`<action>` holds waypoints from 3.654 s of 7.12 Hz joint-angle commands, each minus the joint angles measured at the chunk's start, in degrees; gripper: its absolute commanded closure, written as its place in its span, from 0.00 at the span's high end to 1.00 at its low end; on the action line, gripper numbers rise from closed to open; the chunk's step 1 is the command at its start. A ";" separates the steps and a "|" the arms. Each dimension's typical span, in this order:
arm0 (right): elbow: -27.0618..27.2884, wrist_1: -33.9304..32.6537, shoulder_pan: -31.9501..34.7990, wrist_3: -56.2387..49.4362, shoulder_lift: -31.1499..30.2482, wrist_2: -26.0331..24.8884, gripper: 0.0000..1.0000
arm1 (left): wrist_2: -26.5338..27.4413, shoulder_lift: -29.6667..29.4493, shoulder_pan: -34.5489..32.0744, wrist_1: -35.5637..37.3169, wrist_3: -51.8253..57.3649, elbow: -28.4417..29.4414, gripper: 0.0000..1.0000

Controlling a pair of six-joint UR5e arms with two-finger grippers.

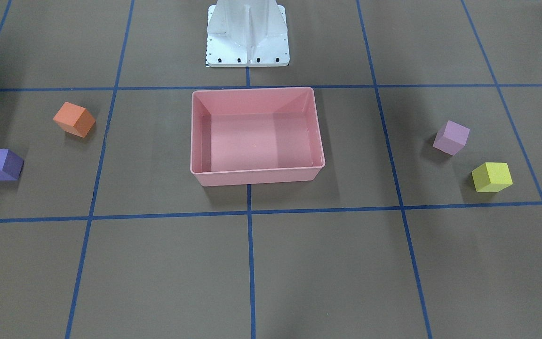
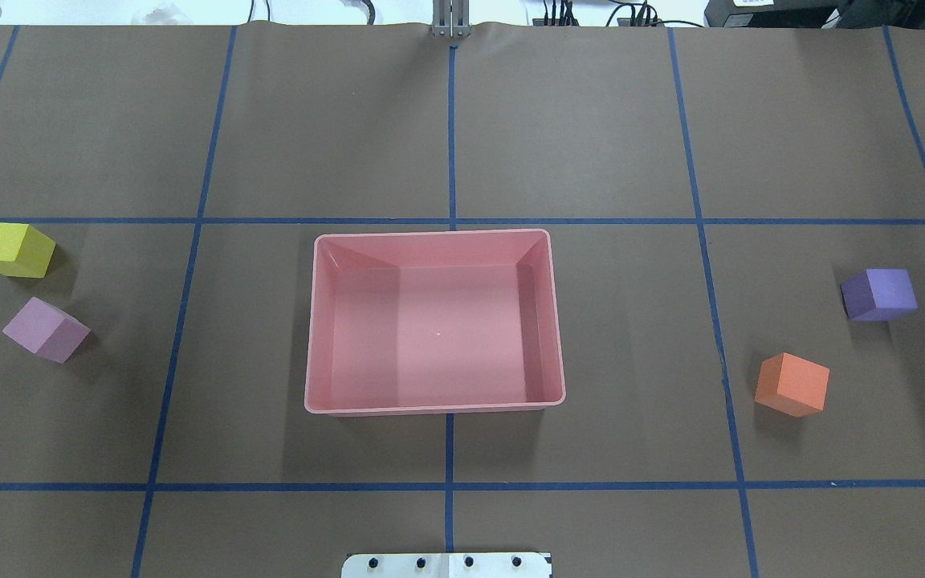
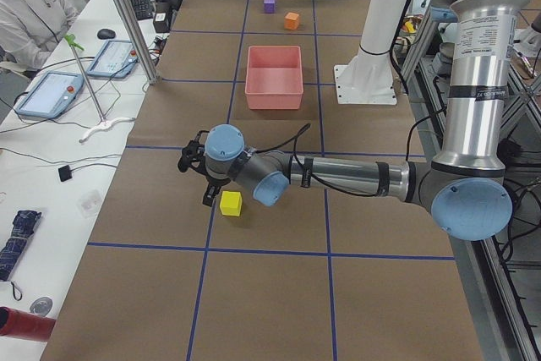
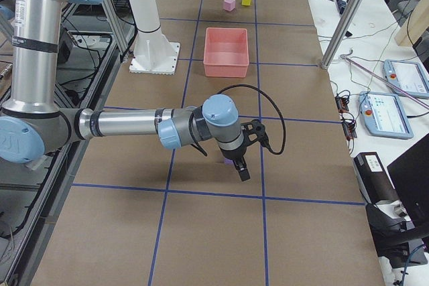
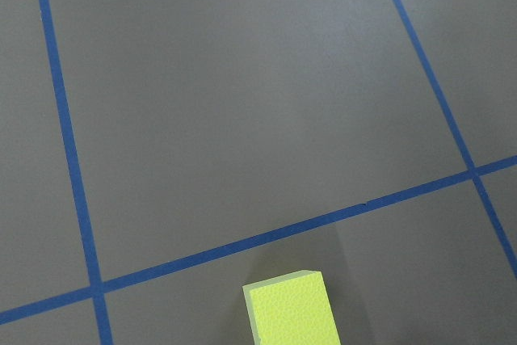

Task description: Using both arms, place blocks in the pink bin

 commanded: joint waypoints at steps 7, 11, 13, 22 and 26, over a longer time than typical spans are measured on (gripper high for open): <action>-0.92 0.22 -0.02 0.11 0.25 0.08 1.00 | 13.13 -2.08 15.05 -4.65 -12.86 6.62 0.99; -1.10 0.22 -0.02 0.11 0.25 0.08 1.00 | 17.09 -1.82 17.61 -8.61 -12.25 9.44 0.19; -1.10 0.22 -0.02 0.11 0.25 0.17 1.00 | 15.86 -1.99 17.34 -7.65 -11.19 6.99 0.05; 4.50 0.31 -4.22 22.47 0.42 1.93 1.00 | 26.44 -36.93 37.85 39.15 -45.95 -15.26 0.04; 11.01 0.40 -12.66 38.82 0.51 -0.61 0.99 | 36.49 -41.11 47.49 43.60 -49.42 -17.08 1.00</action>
